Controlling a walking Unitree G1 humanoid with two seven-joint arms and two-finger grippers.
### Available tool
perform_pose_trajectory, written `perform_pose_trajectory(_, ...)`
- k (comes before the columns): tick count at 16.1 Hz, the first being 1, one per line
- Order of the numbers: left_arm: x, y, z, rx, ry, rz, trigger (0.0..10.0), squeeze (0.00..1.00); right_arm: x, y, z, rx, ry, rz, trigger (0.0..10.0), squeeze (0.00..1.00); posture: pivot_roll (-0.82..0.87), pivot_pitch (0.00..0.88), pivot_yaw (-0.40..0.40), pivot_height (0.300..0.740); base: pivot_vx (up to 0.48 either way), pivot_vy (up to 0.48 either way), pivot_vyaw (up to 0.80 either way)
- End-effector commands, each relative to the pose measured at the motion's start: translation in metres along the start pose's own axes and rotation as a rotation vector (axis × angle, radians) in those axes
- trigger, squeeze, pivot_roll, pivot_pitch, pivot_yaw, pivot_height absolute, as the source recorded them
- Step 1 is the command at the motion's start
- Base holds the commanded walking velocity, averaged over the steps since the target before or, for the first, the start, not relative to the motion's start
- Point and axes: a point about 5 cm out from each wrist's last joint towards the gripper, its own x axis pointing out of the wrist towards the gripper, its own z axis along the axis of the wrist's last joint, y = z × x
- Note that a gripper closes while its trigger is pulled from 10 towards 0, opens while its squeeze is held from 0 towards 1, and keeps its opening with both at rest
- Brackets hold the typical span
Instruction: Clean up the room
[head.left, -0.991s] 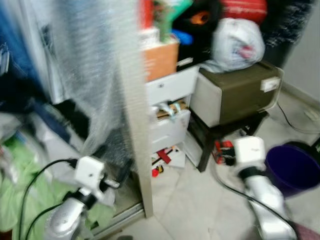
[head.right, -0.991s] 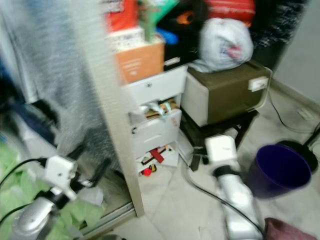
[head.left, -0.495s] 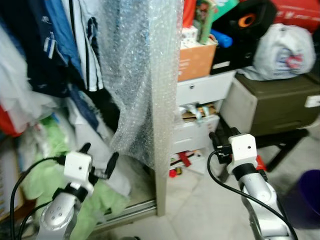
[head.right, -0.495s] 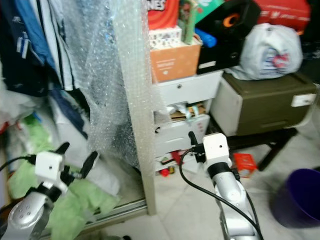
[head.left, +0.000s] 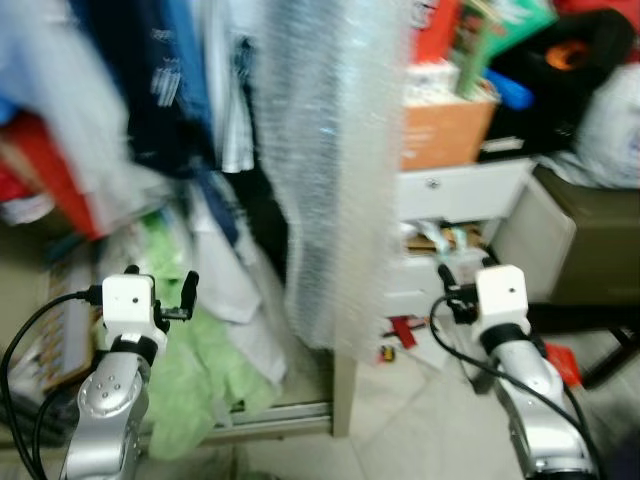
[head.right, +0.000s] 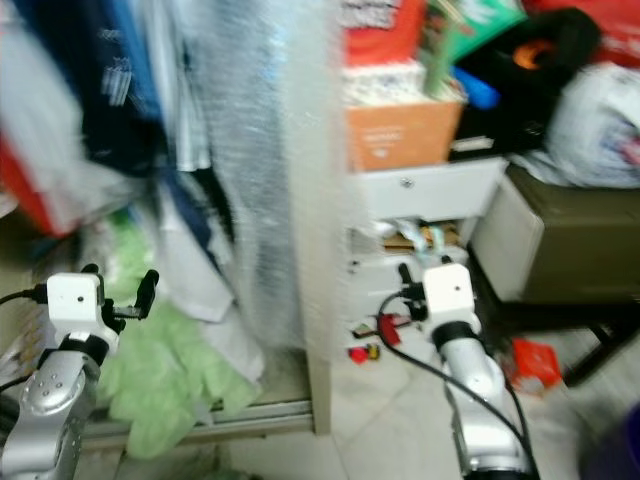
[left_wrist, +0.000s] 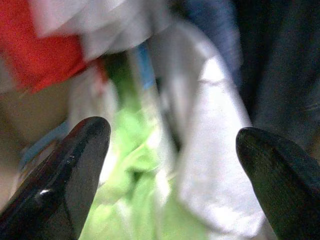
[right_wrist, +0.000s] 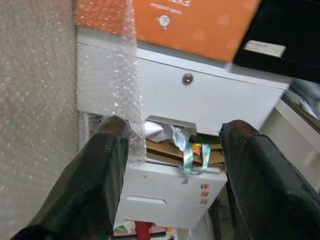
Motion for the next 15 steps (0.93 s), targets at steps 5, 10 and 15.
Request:
perform_pose_trajectory(5,0.013,-0.01,-0.004,-0.081,-0.006,0.042,10.0,0.0,0.011,0.003,0.003,0.028,-0.024,-0.026,10.0,0.0,-0.08,0.0,0.012,0.74,0.0,0.0,0.33)
perform_pose_trajectory(10,0.024,-0.026,0.012,-0.146,-0.053,-0.006,10.0,0.0,0.019,0.017,0.02,0.107,-0.082,-0.035,10.0,0.0,-0.09,0.0,0.018,0.74,0.0,0.0,0.0)
perform_pose_trajectory(15,0.024,-0.038,0.012,-0.154,-0.058,-0.034,10.0,0.0,0.016,0.027,0.021,0.149,-0.078,-0.026,10.0,0.0,-0.09,0.0,0.025,0.74,0.0,0.109,-0.32)
